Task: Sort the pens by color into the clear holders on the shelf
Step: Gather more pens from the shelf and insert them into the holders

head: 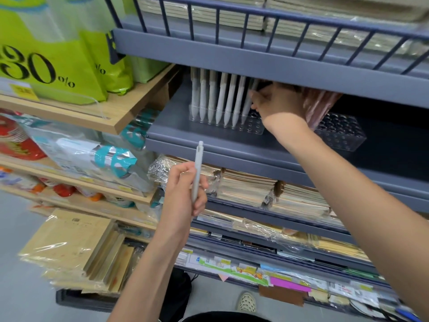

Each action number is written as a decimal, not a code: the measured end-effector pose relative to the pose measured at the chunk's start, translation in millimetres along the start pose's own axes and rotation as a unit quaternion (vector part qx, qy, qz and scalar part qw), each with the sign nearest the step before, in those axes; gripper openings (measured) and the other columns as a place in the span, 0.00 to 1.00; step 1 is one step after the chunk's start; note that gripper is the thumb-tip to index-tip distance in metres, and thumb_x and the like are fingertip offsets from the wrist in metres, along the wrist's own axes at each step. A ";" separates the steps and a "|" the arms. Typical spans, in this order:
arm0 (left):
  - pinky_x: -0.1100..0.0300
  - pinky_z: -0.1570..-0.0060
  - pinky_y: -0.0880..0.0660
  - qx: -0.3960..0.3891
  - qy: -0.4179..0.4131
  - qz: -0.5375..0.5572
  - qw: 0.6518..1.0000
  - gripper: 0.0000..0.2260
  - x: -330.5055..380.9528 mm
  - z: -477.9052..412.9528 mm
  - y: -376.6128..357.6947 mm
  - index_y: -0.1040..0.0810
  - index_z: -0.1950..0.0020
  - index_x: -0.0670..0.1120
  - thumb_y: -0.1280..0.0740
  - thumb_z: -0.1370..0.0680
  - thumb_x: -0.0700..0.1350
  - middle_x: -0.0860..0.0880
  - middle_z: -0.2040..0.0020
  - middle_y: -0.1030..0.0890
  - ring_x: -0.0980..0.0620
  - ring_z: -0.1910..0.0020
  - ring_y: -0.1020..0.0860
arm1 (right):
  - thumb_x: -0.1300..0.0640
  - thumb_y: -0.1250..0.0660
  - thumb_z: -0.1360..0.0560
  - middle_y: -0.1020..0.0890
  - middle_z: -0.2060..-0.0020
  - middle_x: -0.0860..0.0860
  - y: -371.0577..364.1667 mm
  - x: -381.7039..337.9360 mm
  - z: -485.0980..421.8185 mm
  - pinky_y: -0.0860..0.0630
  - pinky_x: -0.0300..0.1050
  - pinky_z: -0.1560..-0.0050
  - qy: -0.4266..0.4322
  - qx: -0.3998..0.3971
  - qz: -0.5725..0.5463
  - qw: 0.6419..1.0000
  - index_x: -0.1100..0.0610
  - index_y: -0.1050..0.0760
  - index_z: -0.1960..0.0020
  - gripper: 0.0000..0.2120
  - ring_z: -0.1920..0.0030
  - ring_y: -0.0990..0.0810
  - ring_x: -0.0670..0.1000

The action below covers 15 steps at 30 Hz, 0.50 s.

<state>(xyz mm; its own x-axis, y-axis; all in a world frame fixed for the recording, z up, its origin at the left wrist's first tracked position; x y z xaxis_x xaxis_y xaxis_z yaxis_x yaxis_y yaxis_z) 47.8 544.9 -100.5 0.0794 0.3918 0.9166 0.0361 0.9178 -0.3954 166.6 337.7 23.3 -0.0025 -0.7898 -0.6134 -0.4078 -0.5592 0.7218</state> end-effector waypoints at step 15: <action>0.62 0.61 0.23 0.051 -0.056 -0.027 0.997 0.05 8.8 -3.0 -1.1 0.22 0.44 0.44 0.35 0.19 0.37 0.47 0.58 0.22 0.54 0.63 0.22 | 0.50 0.32 0.23 0.16 0.54 0.51 -9.4 1.6 -2.0 0.37 0.37 0.55 0.044 -0.018 0.032 0.998 0.54 0.23 0.51 0.08 0.50 0.21 0.52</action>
<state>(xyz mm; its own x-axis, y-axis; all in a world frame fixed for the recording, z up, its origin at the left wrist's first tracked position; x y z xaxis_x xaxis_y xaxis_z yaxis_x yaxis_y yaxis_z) 51.4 547.2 -92.2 -0.0324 0.3420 0.9391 -0.0640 0.9370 -0.3435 172.3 341.3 16.2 0.0541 -0.8424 -0.5362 -0.3761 -0.5146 0.7705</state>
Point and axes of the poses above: each hand's wrist, its own z-axis away from the middle knuckle, its own y-axis out of the back of the hand, x = y × z, the point moved 6 cm from there along -z, towards the middle knuckle
